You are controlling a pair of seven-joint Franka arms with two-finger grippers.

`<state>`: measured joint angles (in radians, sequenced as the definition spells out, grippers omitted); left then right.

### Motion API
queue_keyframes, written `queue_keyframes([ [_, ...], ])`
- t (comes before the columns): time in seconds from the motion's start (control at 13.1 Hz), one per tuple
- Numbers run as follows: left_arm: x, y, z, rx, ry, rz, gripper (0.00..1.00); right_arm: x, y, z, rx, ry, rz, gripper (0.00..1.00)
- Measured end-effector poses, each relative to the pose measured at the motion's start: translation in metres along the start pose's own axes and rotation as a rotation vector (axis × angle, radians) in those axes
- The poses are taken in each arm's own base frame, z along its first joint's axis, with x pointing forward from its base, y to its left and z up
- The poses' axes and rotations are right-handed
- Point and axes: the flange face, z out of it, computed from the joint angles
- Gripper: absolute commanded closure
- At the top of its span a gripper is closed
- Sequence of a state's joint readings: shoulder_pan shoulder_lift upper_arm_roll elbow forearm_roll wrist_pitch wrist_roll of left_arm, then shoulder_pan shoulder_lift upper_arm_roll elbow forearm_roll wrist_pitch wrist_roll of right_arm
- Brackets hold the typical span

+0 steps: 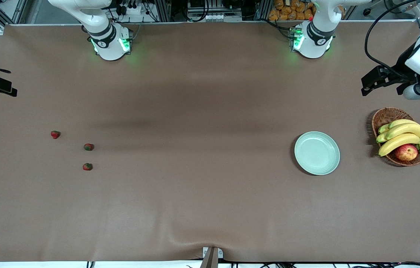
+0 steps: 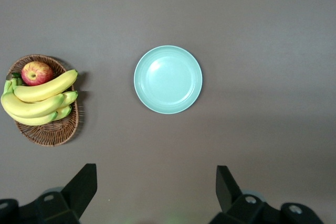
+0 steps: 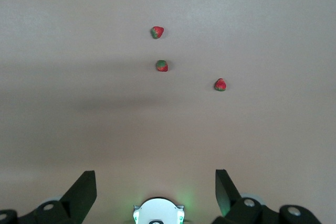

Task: Collect all strawberries into plate
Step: 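Reach the right gripper to a strawberry and grasp it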

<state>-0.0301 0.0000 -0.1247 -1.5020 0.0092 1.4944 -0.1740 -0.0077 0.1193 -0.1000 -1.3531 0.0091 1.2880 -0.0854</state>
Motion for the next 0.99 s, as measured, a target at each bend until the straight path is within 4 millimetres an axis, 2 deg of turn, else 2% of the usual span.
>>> queue_keyframes([
  [0.46, 0.0, -0.004, 0.0, 0.001, -0.004, -0.008, 0.0, -0.006, 0.0, -0.007, -0.002, 0.015, 0.001, 0.0],
  [0.61, 0.0, -0.005, 0.0, 0.001, -0.004, -0.008, 0.0, 0.001, 0.0, -0.005, -0.006, 0.041, 0.0, 0.0],
  [0.69, 0.0, -0.005, 0.0, 0.001, -0.005, -0.008, 0.0, 0.012, 0.0, 0.006, -0.008, 0.059, -0.002, 0.0],
  [0.76, 0.0, -0.005, 0.0, 0.001, -0.006, -0.008, 0.0, 0.028, 0.0, 0.025, -0.011, 0.074, -0.004, 0.0],
  [0.84, 0.0, -0.005, 0.0, 0.001, -0.006, -0.009, 0.0, 0.047, -0.001, 0.05, -0.014, 0.083, -0.007, 0.0],
  [0.99, 0.0, -0.006, 0.0, 0.001, -0.006, -0.01, 0.0, 0.094, -0.01, 0.115, -0.026, 0.101, -0.023, 0.0],
])
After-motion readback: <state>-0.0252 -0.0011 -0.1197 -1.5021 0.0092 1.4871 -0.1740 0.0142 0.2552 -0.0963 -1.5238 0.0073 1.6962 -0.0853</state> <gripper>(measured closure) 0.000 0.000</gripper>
